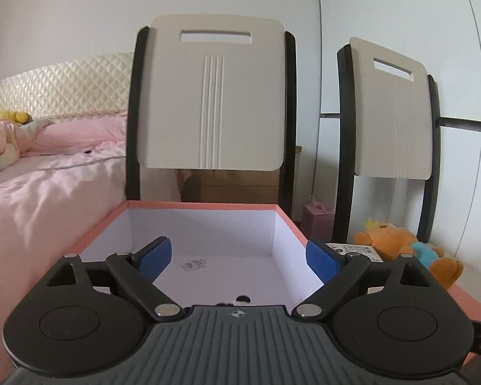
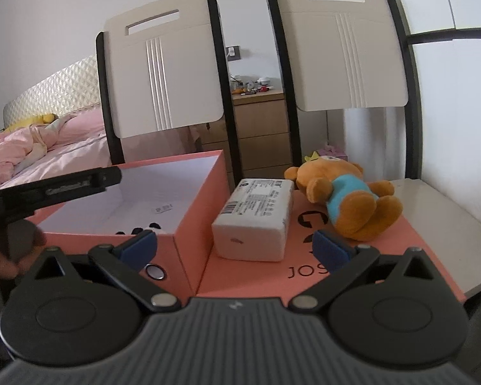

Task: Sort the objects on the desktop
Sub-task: 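Carry the panda plush over the open box and release it inside, then move the right gripper to the white package and close on it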

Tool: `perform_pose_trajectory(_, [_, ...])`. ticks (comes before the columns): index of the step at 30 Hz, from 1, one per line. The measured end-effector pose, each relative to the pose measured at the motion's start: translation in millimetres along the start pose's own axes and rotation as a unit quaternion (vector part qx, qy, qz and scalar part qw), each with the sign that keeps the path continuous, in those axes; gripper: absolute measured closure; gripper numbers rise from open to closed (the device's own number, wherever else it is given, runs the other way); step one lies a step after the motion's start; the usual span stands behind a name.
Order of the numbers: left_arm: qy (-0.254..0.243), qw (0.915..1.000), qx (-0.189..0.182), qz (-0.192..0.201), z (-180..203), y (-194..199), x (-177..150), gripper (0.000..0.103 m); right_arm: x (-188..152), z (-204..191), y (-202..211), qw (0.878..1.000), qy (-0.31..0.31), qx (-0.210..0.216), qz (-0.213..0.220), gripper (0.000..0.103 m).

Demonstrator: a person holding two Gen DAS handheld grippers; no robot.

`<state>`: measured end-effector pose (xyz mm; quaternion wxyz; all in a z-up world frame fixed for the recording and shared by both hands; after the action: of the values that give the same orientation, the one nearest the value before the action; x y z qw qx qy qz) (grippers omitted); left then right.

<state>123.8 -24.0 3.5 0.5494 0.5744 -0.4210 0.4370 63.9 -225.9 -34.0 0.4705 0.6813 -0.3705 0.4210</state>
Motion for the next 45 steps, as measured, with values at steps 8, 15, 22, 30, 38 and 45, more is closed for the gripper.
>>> perform_pose_trajectory(8, [-0.011,0.9997,0.017,0.013,-22,24,-22,0.004,-2,-9,-5,1.000,0.008,-0.006,0.014,0.000])
perform_pose_trajectory(15, [0.007,0.9993,0.035,0.012,-45,24,-40,0.000,-5,-16,-16,1.000,0.013,-0.017,0.019,0.000])
perform_pose_trajectory(22, [0.017,0.9991,0.035,0.012,-53,26,-43,0.000,-6,-23,-30,0.999,0.017,-0.026,0.019,0.000])
perform_pose_trajectory(30, [0.013,0.9990,0.042,0.011,-50,27,-46,0.000,-7,-19,-29,1.000,-0.001,-0.021,0.018,0.000])
perform_pose_trajectory(38, [0.008,0.9990,0.041,0.015,-47,31,-47,0.000,-3,-13,-23,1.000,0.010,-0.026,0.013,0.000])
perform_pose_trajectory(45, [0.010,0.9990,0.040,0.016,-48,33,-46,0.000,11,1,-33,0.999,0.021,-0.039,-0.019,0.000])
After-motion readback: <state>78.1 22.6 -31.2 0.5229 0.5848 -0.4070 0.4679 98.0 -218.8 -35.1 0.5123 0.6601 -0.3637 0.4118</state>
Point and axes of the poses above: each gripper's, at about its wrist camera, not at the fingertips, and y roughly against the way its jaws point, z to its right, x to its top, the point moved 6 cm from there along -y, roughly the way its jaws point, and after that the axes turned 6 degrees about x, right-handed, at the moved point
